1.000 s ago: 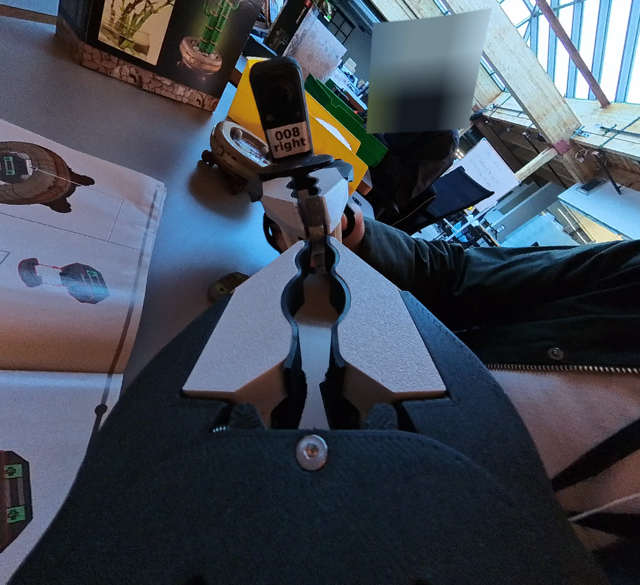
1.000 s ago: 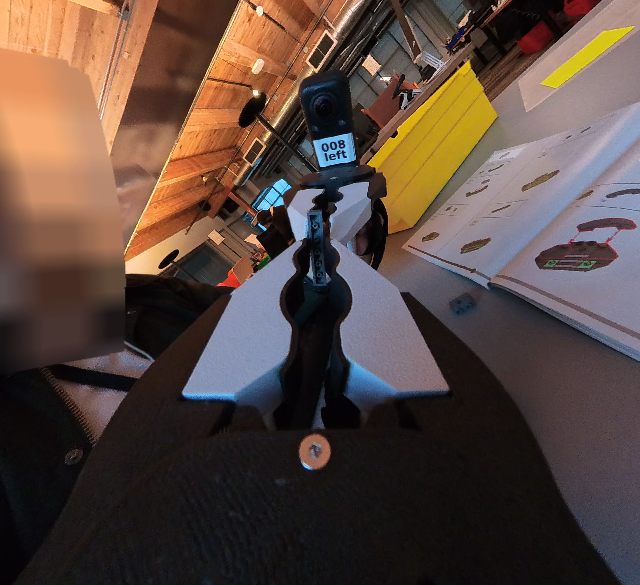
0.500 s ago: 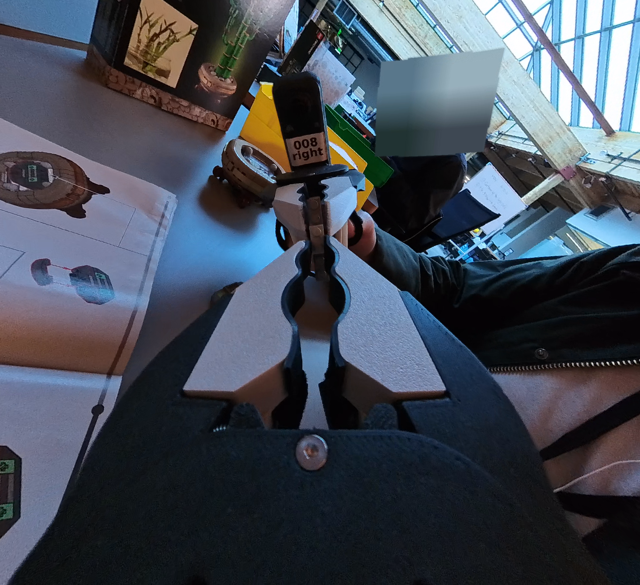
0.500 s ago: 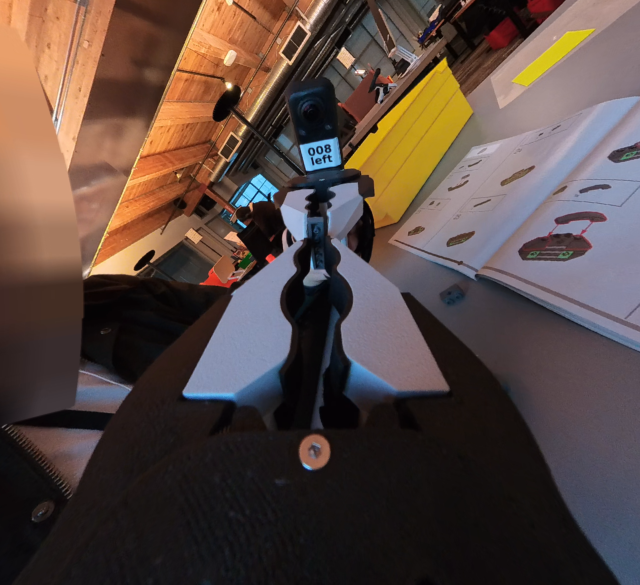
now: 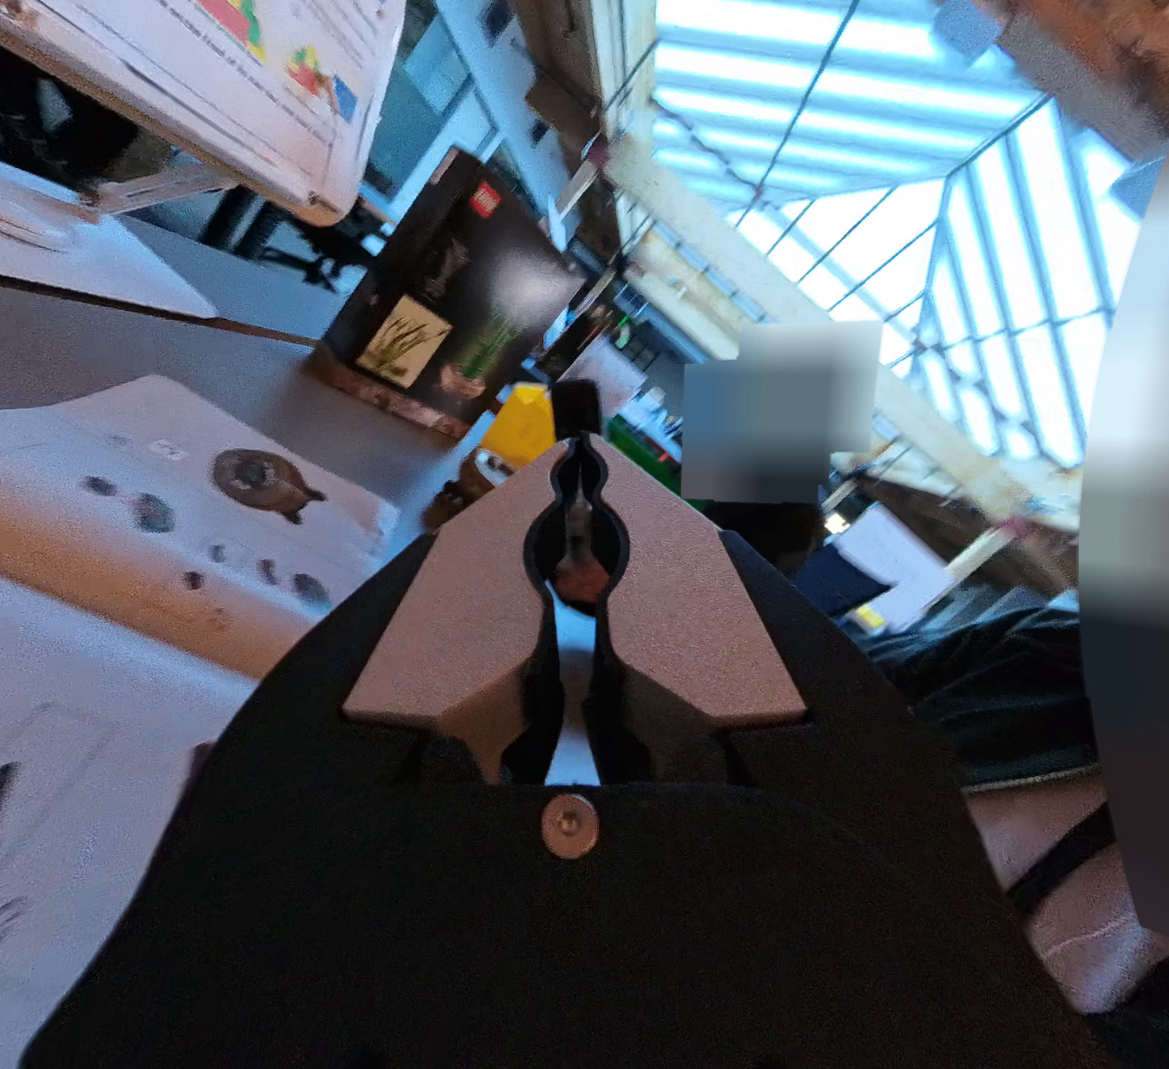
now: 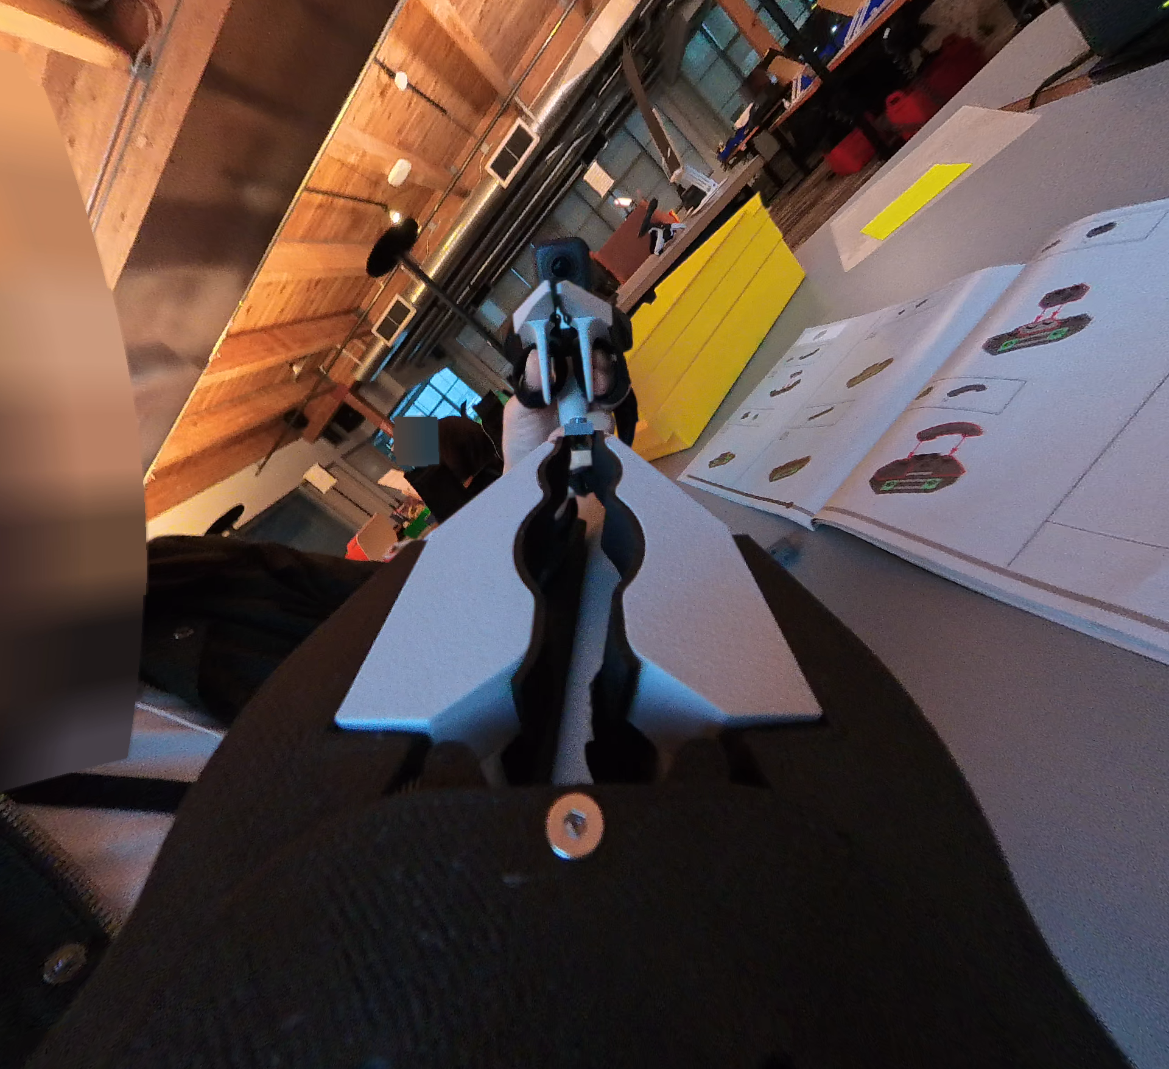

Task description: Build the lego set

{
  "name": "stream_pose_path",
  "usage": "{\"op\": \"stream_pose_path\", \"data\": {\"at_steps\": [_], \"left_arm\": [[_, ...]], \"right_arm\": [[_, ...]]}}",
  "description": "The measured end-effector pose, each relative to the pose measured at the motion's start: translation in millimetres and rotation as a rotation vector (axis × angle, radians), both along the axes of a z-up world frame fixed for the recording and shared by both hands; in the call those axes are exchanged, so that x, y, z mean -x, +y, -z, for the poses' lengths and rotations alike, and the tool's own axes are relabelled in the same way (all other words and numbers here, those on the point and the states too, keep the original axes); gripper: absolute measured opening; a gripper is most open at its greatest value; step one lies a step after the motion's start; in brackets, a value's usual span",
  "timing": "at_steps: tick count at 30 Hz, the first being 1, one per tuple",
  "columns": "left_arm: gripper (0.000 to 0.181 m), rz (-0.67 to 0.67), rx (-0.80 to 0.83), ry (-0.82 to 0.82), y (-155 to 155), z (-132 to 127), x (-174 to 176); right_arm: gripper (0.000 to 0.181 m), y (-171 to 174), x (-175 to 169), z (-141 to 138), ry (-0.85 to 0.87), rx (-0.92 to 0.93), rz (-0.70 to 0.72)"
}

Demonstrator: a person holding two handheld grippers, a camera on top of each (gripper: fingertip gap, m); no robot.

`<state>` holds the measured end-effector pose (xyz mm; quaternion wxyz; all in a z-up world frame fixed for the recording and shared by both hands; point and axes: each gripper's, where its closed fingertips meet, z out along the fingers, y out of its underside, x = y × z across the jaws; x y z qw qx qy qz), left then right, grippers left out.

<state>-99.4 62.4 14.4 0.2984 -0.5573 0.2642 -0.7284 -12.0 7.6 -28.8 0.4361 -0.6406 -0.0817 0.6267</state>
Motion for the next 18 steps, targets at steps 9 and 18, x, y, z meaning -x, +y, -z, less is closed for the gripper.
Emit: {"op": "stream_pose_path", "data": {"at_steps": [9,18], "left_arm": [[0.007,0.321,-0.163,0.282,-76,53,-57],[0.012,0.359,-0.163,0.282,-79,54,-55]], "right_arm": [[0.006,-19,38,14,-0.242,-0.126,-0.127],[0.006,-18,38,17,-0.223,-0.098,-0.142]]}}
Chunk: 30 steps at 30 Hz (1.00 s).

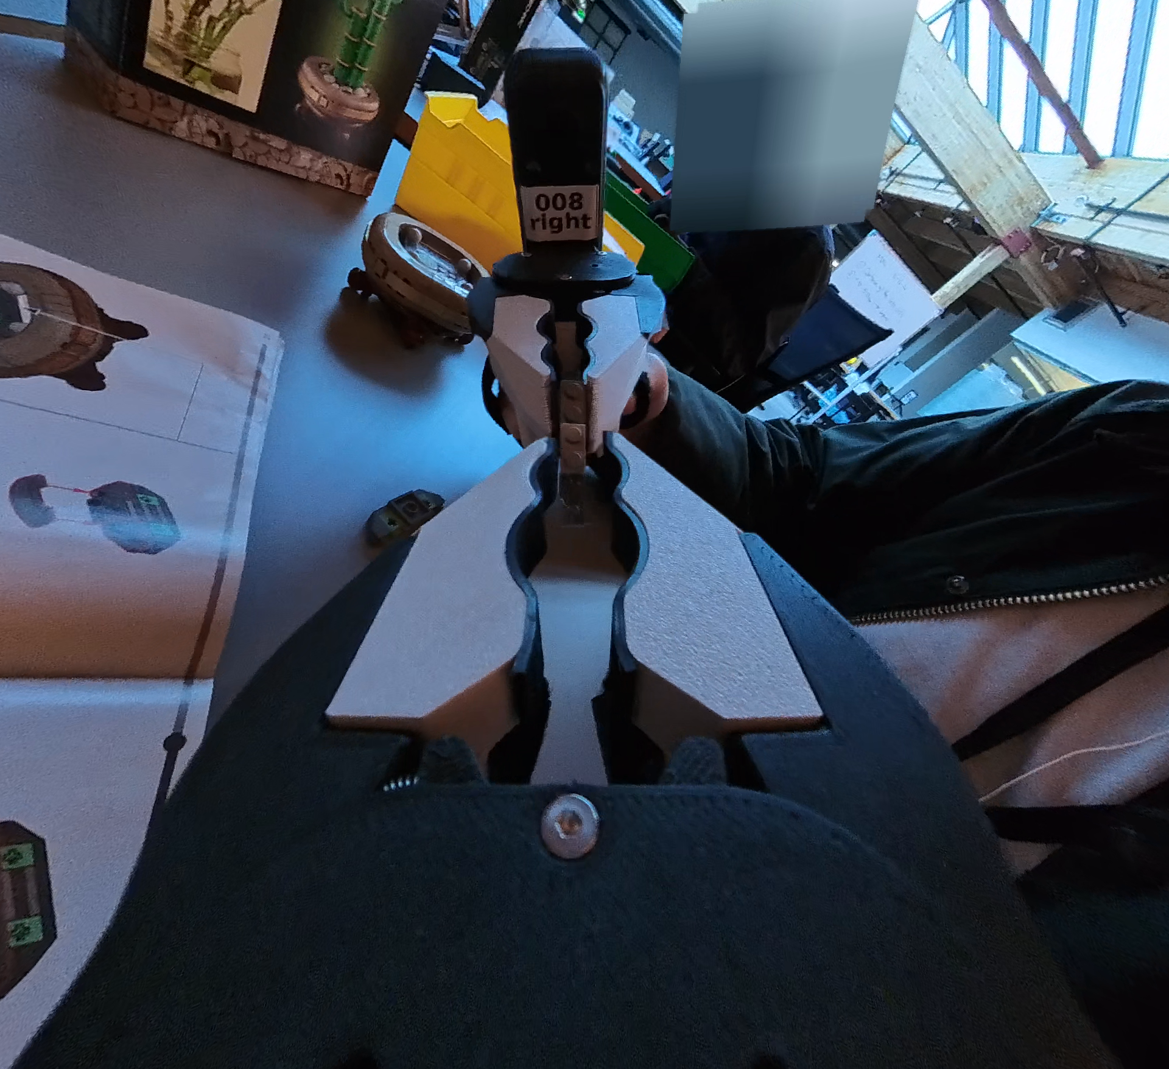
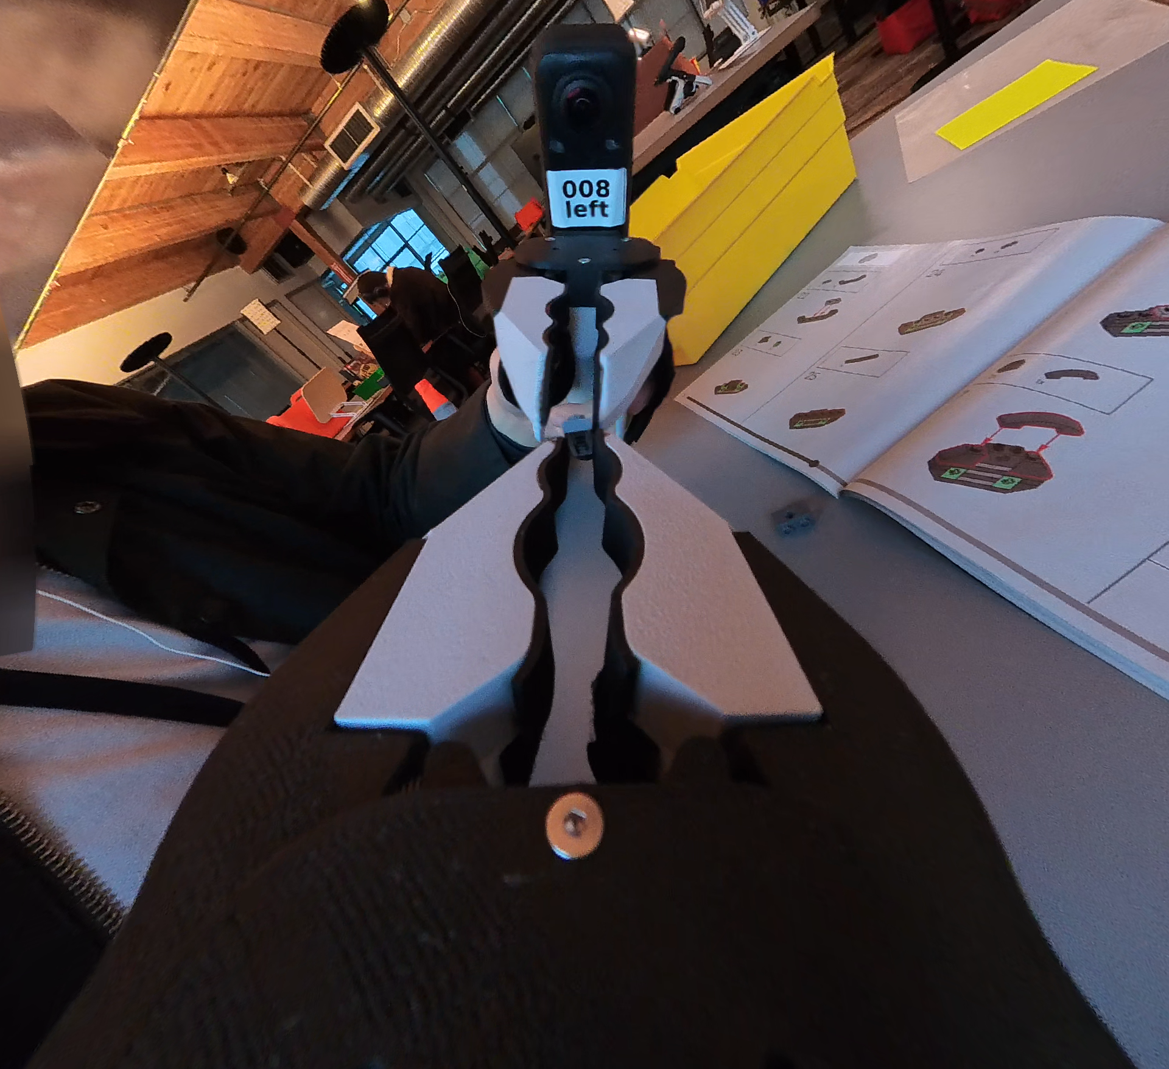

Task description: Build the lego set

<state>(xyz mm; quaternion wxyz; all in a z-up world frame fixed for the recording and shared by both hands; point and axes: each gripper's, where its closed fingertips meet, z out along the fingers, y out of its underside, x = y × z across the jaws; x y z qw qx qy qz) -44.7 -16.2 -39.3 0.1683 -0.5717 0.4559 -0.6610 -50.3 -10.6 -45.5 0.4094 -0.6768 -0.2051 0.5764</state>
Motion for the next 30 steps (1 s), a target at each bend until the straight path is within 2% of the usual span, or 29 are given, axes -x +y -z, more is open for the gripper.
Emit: {"op": "stream_pose_path", "data": {"at_steps": [3,8,11,17,30], "left_arm": [[0.008,-0.007,-0.045,0.032,-1,7,-2],[0.006,-0.008,-0.061,0.017,-2,3,-1],[0.006,-0.044,-0.071,0.008,4,2,0],[0.006,-0.067,-0.087,0.0,7,0,-1],[0.006,-0.089,-0.098,0.004,9,0,-2]], "right_arm": [[0.006,0,0,1,0.001,0.009,-0.003],[0.006,0,2,0,0.036,0.028,-0.019],[0.017,1,2,-7,0.105,0.041,-0.021],[0.007,7,1,-7,0.157,0.1,0.007],[0.007,14,-7,-13,0.222,0.115,0.052]]}}
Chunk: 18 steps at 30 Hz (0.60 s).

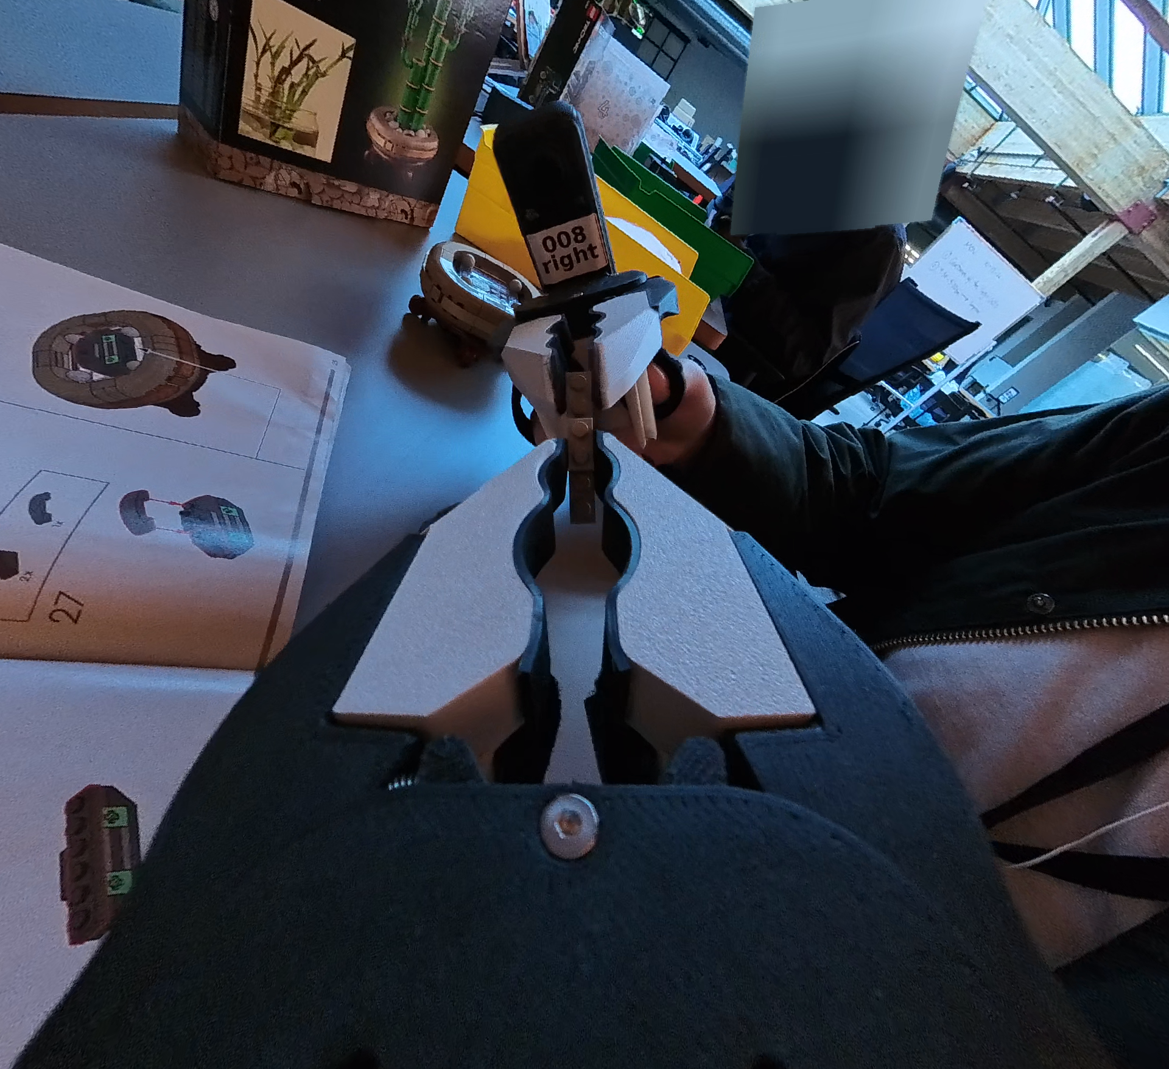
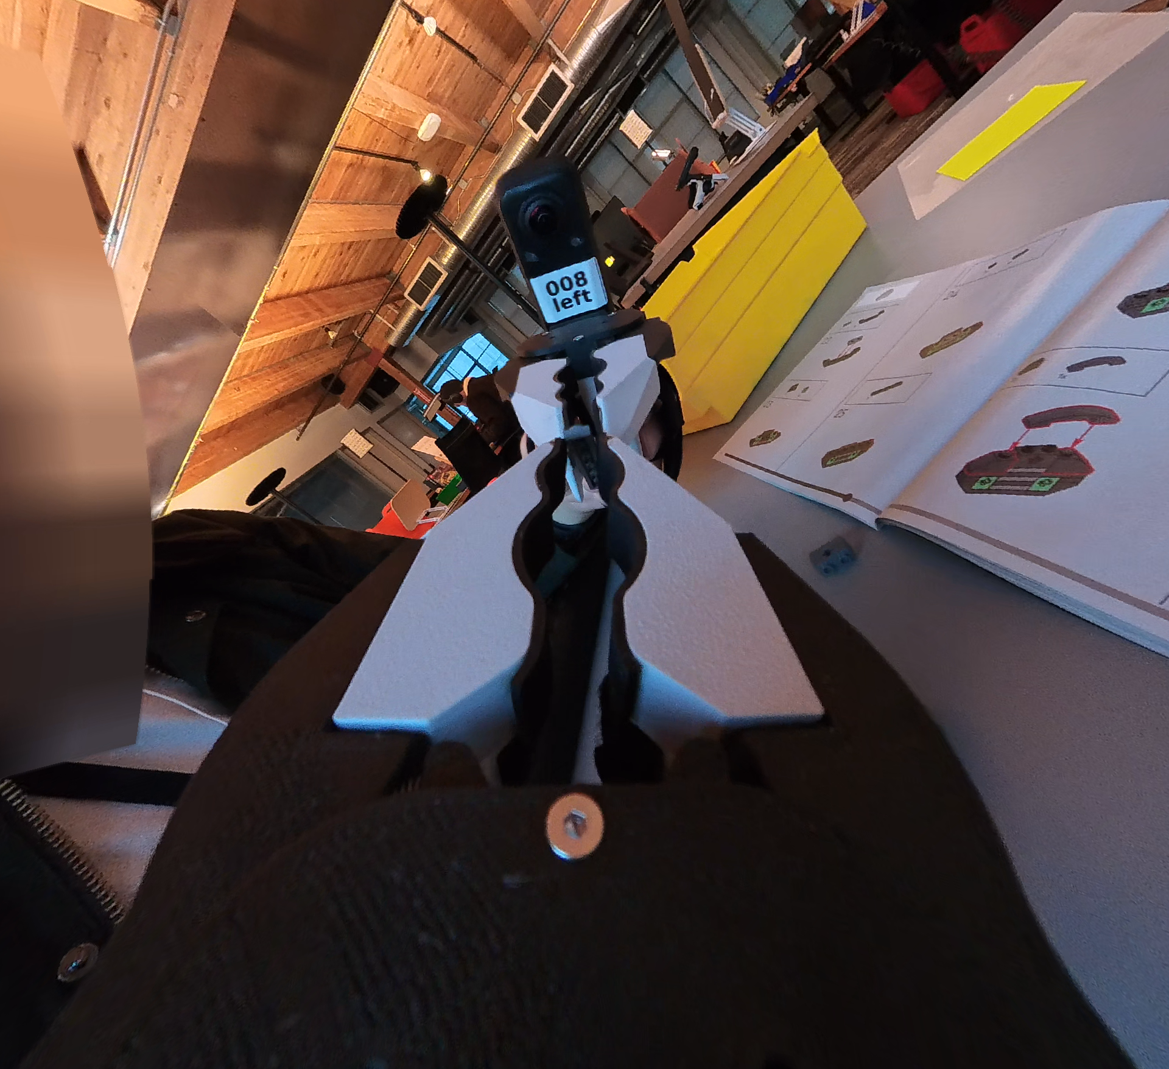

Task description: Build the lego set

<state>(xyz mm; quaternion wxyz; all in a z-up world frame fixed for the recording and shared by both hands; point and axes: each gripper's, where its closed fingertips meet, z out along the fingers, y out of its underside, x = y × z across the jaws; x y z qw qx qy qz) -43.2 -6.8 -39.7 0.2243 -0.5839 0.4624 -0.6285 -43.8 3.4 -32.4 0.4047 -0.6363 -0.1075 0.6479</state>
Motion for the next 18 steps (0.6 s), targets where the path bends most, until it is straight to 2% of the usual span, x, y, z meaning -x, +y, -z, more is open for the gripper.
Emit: {"op": "stream_pose_path", "data": {"at_steps": [18], "left_arm": [[0.006,0.04,0.035,-0.024,-7.9,-4.2,-0.3]], "right_arm": [[0.006,-9.1,4.7,0.8,-0.122,-0.083,-0.025]]}}
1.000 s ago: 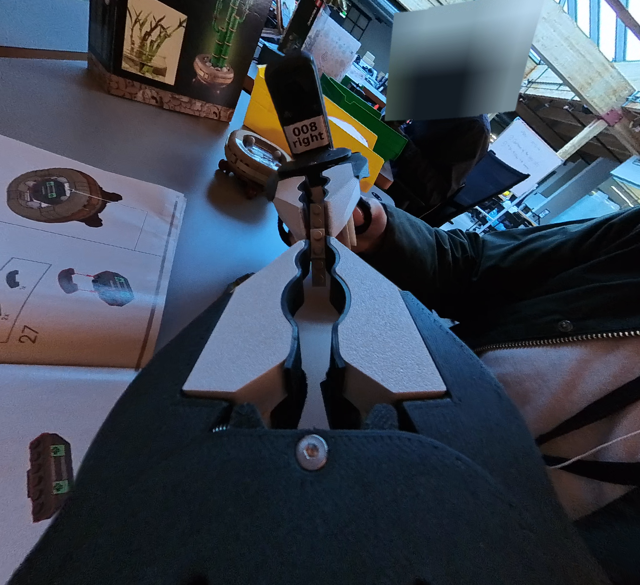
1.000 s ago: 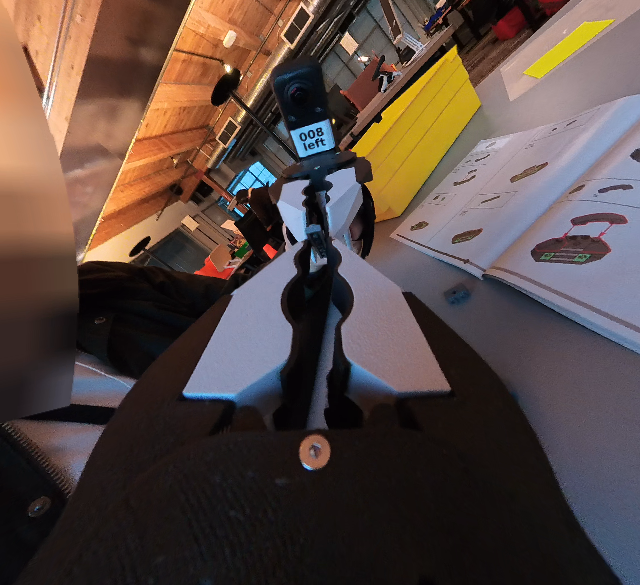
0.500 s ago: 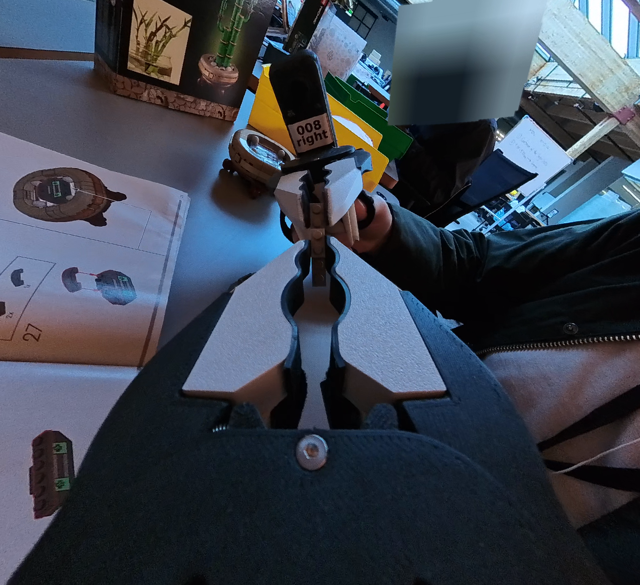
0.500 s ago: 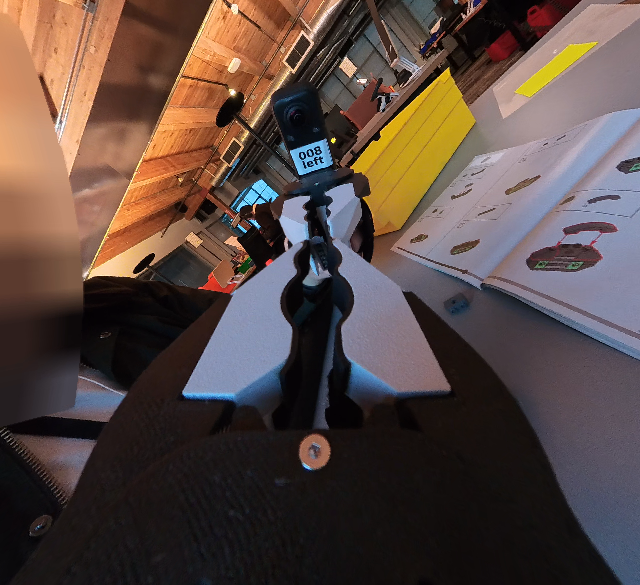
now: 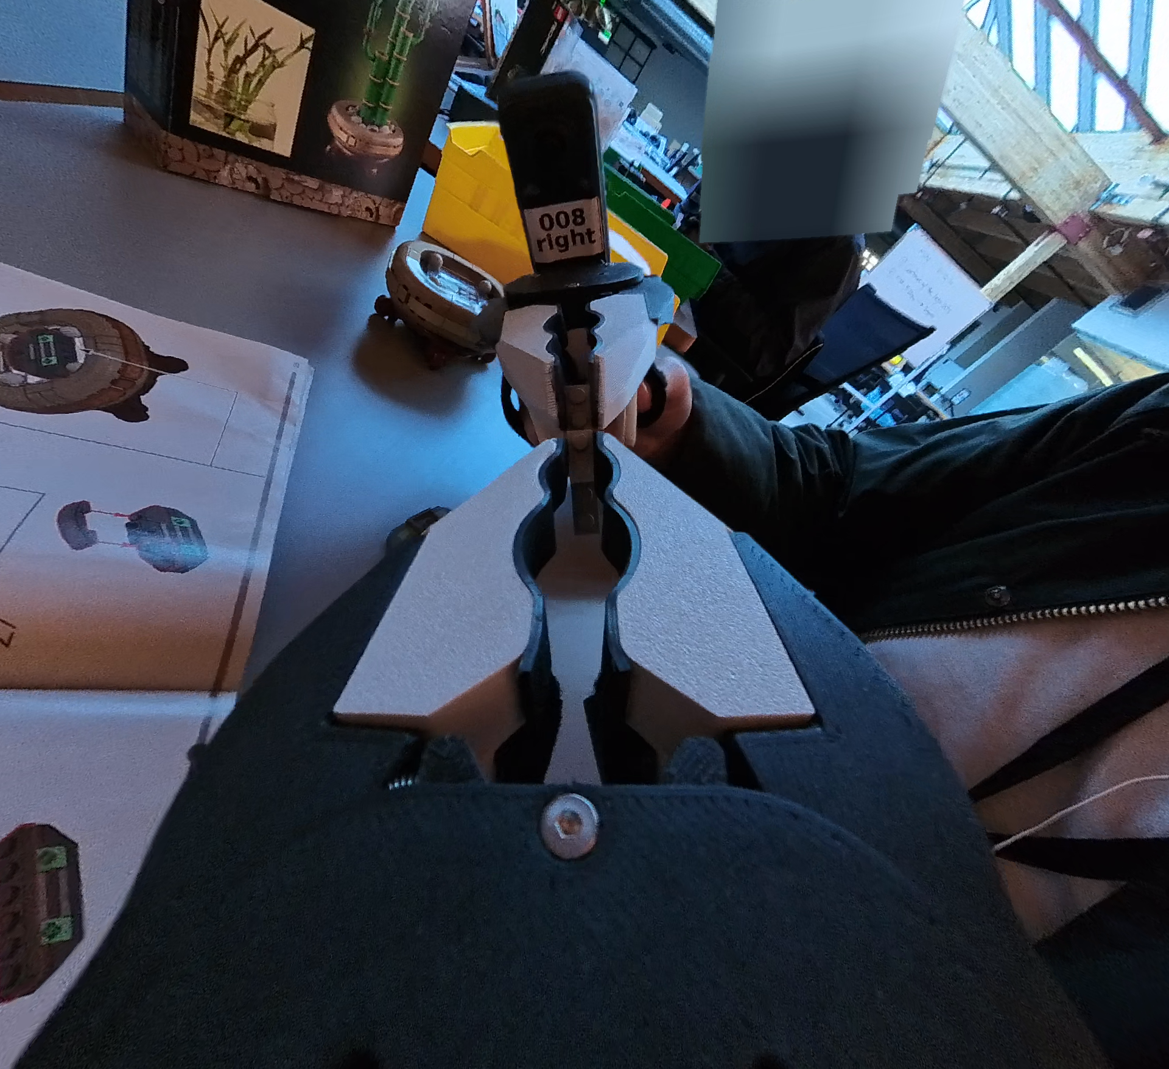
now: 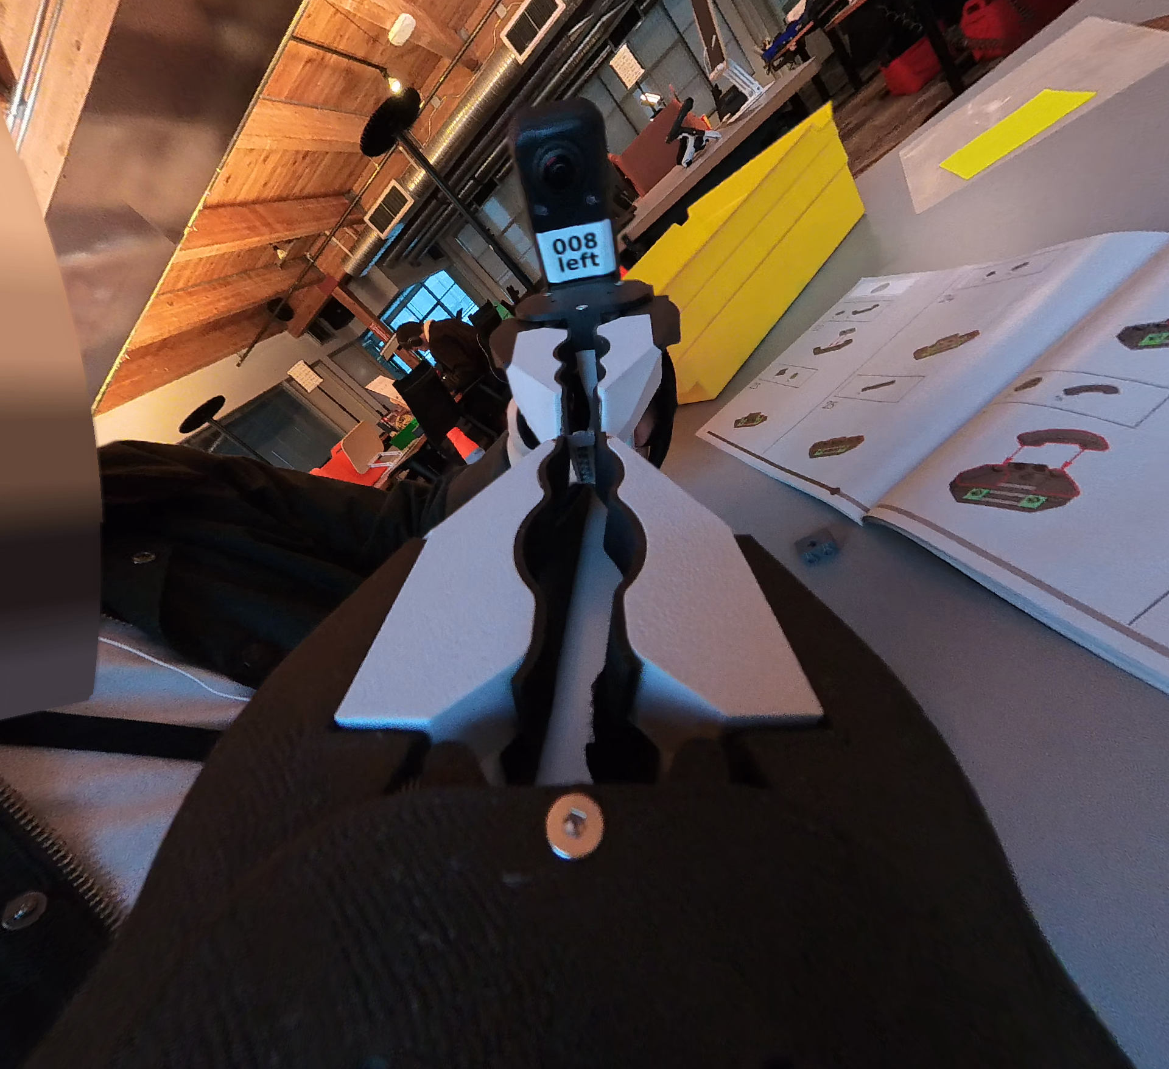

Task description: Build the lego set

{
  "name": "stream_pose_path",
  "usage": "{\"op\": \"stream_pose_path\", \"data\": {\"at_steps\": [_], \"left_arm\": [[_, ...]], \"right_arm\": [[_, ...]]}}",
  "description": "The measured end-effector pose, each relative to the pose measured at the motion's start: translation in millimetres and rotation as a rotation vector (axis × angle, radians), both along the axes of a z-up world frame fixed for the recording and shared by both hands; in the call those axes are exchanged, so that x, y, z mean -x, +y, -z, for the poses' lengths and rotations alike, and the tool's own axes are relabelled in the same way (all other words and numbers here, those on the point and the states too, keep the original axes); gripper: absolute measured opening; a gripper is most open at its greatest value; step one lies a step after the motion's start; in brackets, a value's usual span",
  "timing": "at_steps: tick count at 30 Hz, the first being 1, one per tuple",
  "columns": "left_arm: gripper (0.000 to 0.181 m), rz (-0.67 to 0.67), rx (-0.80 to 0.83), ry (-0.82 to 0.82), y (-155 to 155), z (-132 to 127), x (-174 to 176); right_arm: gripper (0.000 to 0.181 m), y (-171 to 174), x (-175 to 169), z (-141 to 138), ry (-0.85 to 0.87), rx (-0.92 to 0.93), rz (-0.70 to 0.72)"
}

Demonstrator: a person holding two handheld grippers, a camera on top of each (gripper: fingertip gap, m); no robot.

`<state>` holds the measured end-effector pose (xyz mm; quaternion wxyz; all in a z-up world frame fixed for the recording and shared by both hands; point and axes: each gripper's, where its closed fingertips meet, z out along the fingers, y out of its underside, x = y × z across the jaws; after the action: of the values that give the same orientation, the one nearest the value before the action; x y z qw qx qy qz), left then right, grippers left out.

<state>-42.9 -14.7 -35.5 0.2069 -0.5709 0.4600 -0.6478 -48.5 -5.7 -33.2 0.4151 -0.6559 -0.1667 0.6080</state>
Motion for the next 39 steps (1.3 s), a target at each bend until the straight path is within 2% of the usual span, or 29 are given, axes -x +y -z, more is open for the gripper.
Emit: {"op": "stream_pose_path", "data": {"at_steps": [9,11,13,14,17,19,22,24,26,28,30,32,34,36,39], "left_arm": [[0.005,-0.063,0.072,-0.063,5,-12,-1],[0.005,-0.215,0.169,-0.193,44,-33,20],[0.004,-0.277,0.236,-0.277,71,-44,46],[0.005,-0.273,0.233,-0.264,73,-40,48],[0.005,-0.11,0.242,-0.185,45,-31,31],[0.005,0.004,0.189,-0.026,22,-10,21],[0.006,-0.033,-0.192,0.366,20,60,22],[0.006,-0.021,-0.393,0.542,22,93,30],[0.006,-0.013,-0.461,0.617,22,108,32],[0.007,0.022,-0.443,0.653,17,116,33],[0.018,0.02,-0.427,0.666,19,118,34],[0.022,-0.005,-0.408,0.626,23,108,33],[0.021,-0.061,-0.351,0.506,30,82,29],[0.024,-0.097,-0.226,0.335,35,47,27],[0.027,-0.024,0.034,0.022,24,-8,27]], "right_arm": [[0.006,-1,-3,-8,-0.017,-0.041,0.031],[0.006,-2,-12,-9,-0.012,-0.043,0.047],[0.006,4,-35,-21,0.067,-0.051,0.115],[0.006,5,-42,-25,0.09,-0.052,0.125],[0.006,0,-36,-21,0.056,-0.056,0.067],[0.006,-2,-29,-14,0.01,-0.045,0.036],[0.006,0,-26,0,-0.055,-0.016,0.033],[0.006,2,-28,3,-0.05,0.007,0.038],[0.006,4,-30,7,-0.058,0.02,0.047],[0.006,6,-32,10,-0.071,0.029,0.053],[0.006,6,-32,11,-0.079,0.028,0.053],[0.006,6,-31,11,-0.077,0.027,0.053],[0.006,6,-32,11,-0.08,0.025,0.056],[0.006,5,-30,7,-0.063,0.0,0.053],[0.005,-1,-24,-9,-0.002,-0.081,0.024]]}}
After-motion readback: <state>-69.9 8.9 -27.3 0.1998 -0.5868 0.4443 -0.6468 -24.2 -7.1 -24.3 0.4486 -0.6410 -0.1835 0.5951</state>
